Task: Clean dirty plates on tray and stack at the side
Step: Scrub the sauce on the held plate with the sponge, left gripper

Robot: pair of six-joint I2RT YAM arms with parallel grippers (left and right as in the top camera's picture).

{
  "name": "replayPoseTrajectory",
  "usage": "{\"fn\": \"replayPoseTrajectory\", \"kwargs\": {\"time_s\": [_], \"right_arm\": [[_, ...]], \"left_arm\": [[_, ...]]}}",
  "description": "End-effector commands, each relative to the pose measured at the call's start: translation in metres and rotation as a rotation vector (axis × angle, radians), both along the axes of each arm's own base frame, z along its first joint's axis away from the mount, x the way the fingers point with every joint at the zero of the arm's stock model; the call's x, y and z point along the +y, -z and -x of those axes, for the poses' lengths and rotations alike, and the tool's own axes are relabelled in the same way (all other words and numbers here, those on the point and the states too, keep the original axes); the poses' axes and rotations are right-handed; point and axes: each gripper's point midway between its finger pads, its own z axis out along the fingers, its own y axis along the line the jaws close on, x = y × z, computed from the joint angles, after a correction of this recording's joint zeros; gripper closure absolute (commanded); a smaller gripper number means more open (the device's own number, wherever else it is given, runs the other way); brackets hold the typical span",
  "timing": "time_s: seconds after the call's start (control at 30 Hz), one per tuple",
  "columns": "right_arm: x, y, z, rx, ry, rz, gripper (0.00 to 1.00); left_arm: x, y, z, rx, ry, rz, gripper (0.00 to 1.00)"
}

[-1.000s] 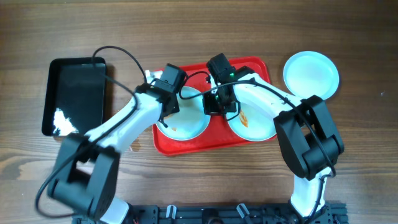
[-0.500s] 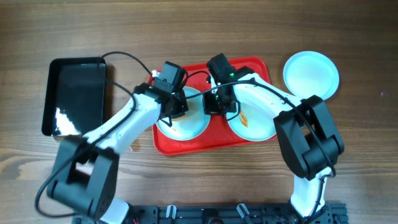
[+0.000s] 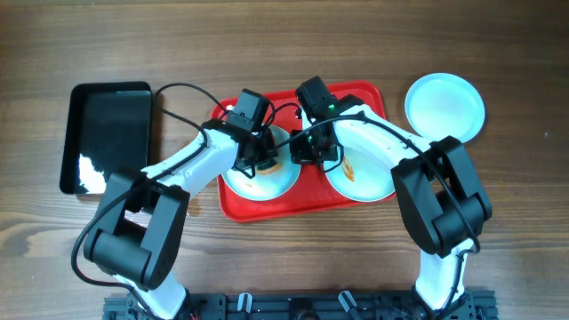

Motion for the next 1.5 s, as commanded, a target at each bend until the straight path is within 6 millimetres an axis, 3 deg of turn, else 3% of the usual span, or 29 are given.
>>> {"fn": "replayPoseTrajectory", "kwargs": {"time_s": [0.0,0.17,0.4,0.53,0.7,0.83,1.0,1.13,1.27,1.47], "right_arm": [[-0.013,0.022,0.007,0.035,0.016,0.069,0.96],[-0.013,0.022,0.007,0.035,0.016,0.069,0.96],[-0.013,0.022,0.007,0.035,0.016,0.069,0.96],[-0.013,0.022,0.007,0.035,0.016,0.069,0.96],[-0.013,0.022,0.007,0.034,0.016,0.069,0.96],[-0.013,0.022,0.007,0.032,0.016,0.068,0.95],[-0.012,0.022,0.007,0.031,0.016,0.067,0.96],[-0.012,0.022,0.007,0.037,0.031,0.068,0.96],[-0.012,0.022,0.007,0.037,0.033,0.068,0.96],[-0.012,0.022,0.007,0.038,0.032,0.068,0.96]], "left_arm": [[0.045,0.014,0.009,0.026,-0.072,-0.227,0.96],[0.091,0.009,0.018,0.024,-0.104,-0.479,0.96],[0.113,0.000,0.016,-0.005,-0.118,-0.603,0.96],[0.114,-0.021,0.003,-0.053,-0.135,-0.624,0.96],[0.102,-0.068,-0.019,-0.159,-0.169,-0.557,0.96],[0.092,-0.088,-0.023,-0.208,-0.178,-0.475,0.96],[0.067,-0.076,-0.013,-0.132,-0.130,-0.336,0.96],[0.026,-0.053,0.000,-0.021,-0.055,-0.119,0.96],[-0.004,-0.031,0.019,0.090,0.001,0.039,0.96],[-0.013,-0.008,0.033,0.159,0.034,0.031,0.96]]}}
